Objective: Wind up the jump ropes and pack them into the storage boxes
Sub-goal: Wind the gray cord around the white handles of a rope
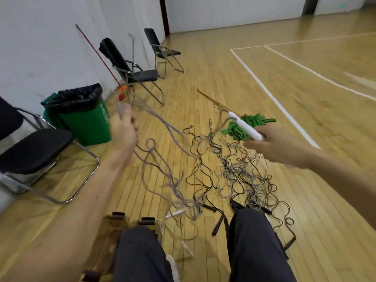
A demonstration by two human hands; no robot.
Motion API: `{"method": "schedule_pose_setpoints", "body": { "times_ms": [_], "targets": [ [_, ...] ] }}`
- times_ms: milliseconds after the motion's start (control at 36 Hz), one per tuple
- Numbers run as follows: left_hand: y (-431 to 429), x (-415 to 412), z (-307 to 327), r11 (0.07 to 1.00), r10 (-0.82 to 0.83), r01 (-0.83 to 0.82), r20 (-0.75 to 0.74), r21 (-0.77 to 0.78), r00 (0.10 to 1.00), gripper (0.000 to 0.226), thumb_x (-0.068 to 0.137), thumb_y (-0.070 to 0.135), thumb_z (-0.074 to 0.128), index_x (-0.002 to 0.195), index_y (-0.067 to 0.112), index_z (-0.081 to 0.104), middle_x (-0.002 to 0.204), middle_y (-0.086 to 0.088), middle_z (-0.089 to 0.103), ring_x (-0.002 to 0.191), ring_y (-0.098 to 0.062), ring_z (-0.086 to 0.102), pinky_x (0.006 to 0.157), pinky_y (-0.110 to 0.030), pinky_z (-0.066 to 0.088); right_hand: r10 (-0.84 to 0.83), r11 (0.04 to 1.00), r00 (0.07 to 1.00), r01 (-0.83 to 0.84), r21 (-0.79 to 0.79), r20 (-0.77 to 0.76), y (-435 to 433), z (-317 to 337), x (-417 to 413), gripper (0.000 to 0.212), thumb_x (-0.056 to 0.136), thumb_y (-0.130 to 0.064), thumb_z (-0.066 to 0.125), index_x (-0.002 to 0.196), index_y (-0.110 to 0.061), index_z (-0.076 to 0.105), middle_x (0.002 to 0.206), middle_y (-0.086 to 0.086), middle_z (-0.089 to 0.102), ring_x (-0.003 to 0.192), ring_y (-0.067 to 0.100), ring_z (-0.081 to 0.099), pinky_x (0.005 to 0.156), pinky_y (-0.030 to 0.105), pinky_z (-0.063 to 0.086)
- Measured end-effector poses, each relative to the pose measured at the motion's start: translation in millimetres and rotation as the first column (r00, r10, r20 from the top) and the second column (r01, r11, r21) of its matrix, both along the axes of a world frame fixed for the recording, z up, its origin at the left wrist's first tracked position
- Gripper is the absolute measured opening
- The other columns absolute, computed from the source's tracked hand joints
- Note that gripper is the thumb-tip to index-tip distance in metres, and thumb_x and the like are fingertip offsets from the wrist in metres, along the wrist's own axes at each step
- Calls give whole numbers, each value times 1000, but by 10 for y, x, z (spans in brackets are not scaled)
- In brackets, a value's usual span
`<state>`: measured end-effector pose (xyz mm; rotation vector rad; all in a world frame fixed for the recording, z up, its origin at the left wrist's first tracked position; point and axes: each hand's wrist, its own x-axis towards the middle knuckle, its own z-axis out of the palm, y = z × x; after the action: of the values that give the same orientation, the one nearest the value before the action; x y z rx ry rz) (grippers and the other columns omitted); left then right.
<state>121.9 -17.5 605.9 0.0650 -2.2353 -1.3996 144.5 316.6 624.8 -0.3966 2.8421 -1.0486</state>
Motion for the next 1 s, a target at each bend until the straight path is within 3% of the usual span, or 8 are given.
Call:
{"method": "schedule_pose_setpoints", "body": {
  "times_ms": [333, 444, 528, 611, 722, 833, 917, 1000],
  "targets": [
    [-87, 29, -236, 973, -144, 181, 237, -145, 961, 13, 90, 19, 74, 80, 14, 68, 59, 0, 50, 48, -5, 47, 52, -28, 46, 96, 976, 983, -61, -210, 157, -135, 55, 34, 28, 97, -21, 65, 95, 6, 57, 67, 5, 44, 48, 15, 37, 44, 27, 35],
    [-201, 173, -592, 739, 34, 458, 706, -495, 708, 52, 84, 22, 79, 131, 21, 57, 117, -5, 66, 106, -16, 62, 86, -28, 50, 179, 958, 959, -120, -261, 219, -174, 46, 115, 25, 99, -18, 61, 92, 5, 54, 63, 3, 45, 48, 15, 37, 46, 30, 35],
    [-9, 274, -544, 740, -121, 566, 755, -363, 644, 97, 82, 29, 81, 157, 32, 21, 158, -1, 35, 143, -18, 36, 117, -39, 32, 251, 929, 922, -143, -341, 295, -246, 93, 157, 21, 100, -18, 60, 85, -7, 50, 60, -1, 42, 46, 14, 34, 47, 29, 33],
    [314, 344, -254, 844, -527, 513, 427, 158, 735, 76, 83, 68, 63, 149, 51, 29, 159, 9, 34, 145, -8, 30, 123, -46, 19, 320, 912, 870, -177, -370, 374, -374, 63, 201, 22, 99, -19, 62, 84, -9, 50, 58, -3, 43, 44, 14, 35, 44, 25, 36],
    [749, 426, -52, 787, -616, 603, 183, 128, 766, 57, 87, 74, 44, 138, 48, 46, 126, 10, 63, 119, -9, 58, 106, -31, 40, 388, 870, 783, -137, -474, 486, -531, -61, 267, 17, 100, -18, 60, 89, -9, 50, 59, -1, 40, 43, 12, 32, 42, 23, 33],
    [963, 451, -48, 795, -606, 603, 70, 62, 792, 29, 91, 47, 67, 111, 27, 59, 69, -4, 57, 54, -27, 54, 48, -44, 50, 439, 806, 706, -37, -591, 556, -511, -90, 282, 22, 95, -29, 63, 88, -9, 57, 61, -1, 37, 43, 11, 30, 41, 21, 29],
    [966, 425, -106, 780, -625, 618, 88, 99, 775, 18, 91, 39, 66, 101, 26, 59, 68, -25, 41, 47, -27, 36, 42, -41, 31, 465, 771, 665, 21, -637, 585, -465, -159, 287, 29, 88, -35, 68, 91, -9, 56, 61, -2, 37, 43, 9, 31, 40, 19, 29],
    [974, 440, -121, 800, -589, 558, 107, 219, 801, 6, 100, 29, 57, 99, 23, 55, 66, -2, 48, 45, -18, 45, 42, -25, 34, 516, 737, 657, -14, -675, 550, -410, -240, 290, 23, 93, -24, 69, 96, -11, 50, 65, -2, 40, 46, 8, 32, 42, 18, 33]
  ]
}}
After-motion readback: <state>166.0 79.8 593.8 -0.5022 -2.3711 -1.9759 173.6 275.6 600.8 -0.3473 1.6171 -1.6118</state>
